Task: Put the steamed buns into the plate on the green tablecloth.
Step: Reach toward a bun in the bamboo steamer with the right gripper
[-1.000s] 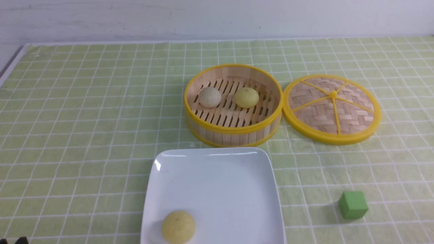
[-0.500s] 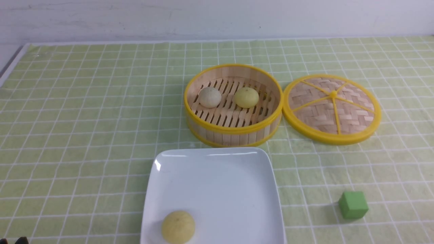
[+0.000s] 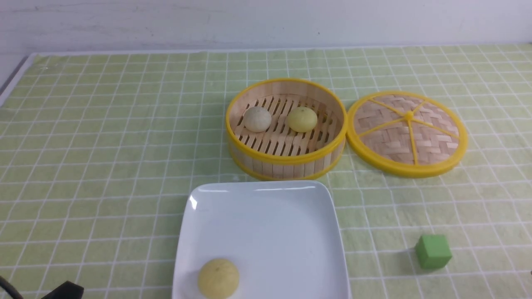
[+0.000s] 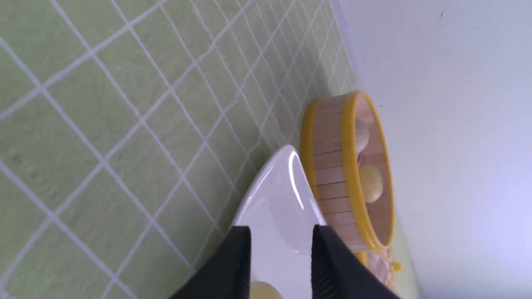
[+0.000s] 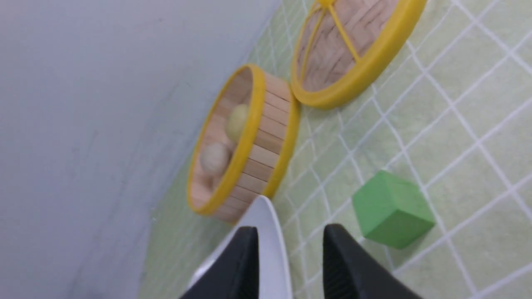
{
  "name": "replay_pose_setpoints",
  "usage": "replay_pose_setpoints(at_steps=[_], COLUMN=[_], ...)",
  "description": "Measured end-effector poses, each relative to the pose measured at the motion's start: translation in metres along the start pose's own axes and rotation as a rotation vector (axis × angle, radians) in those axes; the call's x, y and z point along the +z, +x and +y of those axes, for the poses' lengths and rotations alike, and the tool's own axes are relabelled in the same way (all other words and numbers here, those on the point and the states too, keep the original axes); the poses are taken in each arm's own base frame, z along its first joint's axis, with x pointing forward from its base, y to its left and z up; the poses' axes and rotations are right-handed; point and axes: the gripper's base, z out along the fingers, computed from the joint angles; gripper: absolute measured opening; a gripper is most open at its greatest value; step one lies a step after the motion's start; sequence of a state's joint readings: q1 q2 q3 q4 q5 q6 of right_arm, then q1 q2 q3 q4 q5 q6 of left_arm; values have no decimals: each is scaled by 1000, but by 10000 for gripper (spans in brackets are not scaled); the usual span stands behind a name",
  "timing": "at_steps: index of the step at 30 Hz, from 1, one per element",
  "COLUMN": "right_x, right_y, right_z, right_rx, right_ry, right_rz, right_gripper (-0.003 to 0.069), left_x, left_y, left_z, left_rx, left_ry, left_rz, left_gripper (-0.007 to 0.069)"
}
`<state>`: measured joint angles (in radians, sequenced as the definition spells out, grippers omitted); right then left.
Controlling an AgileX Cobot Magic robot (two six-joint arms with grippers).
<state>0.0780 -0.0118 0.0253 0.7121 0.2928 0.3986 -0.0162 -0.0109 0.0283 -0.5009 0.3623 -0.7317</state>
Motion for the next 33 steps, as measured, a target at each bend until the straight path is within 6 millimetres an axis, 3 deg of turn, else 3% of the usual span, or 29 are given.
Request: replay_pose_setpoints(at_steps=[4,6,7,8,9,10,12,14,16,19,21,22,25,27,28,31,33], right_x=[-1,-5,-10,-11,-19,-20,-22,-13,5,46,61,80,120,134,164,196,235], right_y=[-7,-13,-19,-20,-30,-30,-41,-48,-53,-54,-52,-48,-38,-33,-24,-16,-8], right_z=[5,19,33,36,60,62,91,102,103,82,75,70,79,84,96,108,121], right_rx=[25,-29,-93,-110,-247,-270,-459,-577,-634,-607,-582,-562,-571,-581,-610,-645,-715], right_ry=[-41,-81,-116,-121,-151,-148,-111,-13,125,412,486,527,440,391,304,231,163], right_rz=[-64,-90,-112,-114,-129,-124,-78,28,167,463,563,701,886,932,1003,1048,1077], right_gripper=[230,198,171,158,98,82,4,-8,-5,-1,0,1,1,1,3,6,14], left_x=[-1,-7,-15,-15,-28,-29,-35,-28,-16,6,13,25,40,44,49,54,56], left_y=[-5,-8,-12,-12,-17,-17,-22,-22,-22,-23,-24,-25,-30,-30,-32,-32,-33], left_z=[-8,-22,-40,-40,-64,-66,-90,-99,-100,-97,-98,-99,-107,-108,-109,-109,-108], left_rx=[-71,-8,76,76,205,221,380,471,527,611,633,673,723,731,738,738,740], left_ry=[72,107,152,150,201,199,151,14,-136,-335,-367,-400,-391,-387,-383,-386,-384], left_rz=[-45,-48,-61,-58,-73,-67,-11,127,285,546,608,693,756,767,775,774,764], left_gripper=[241,237,224,221,185,174,91,27,4,2,2,2,2,2,2,3,7])
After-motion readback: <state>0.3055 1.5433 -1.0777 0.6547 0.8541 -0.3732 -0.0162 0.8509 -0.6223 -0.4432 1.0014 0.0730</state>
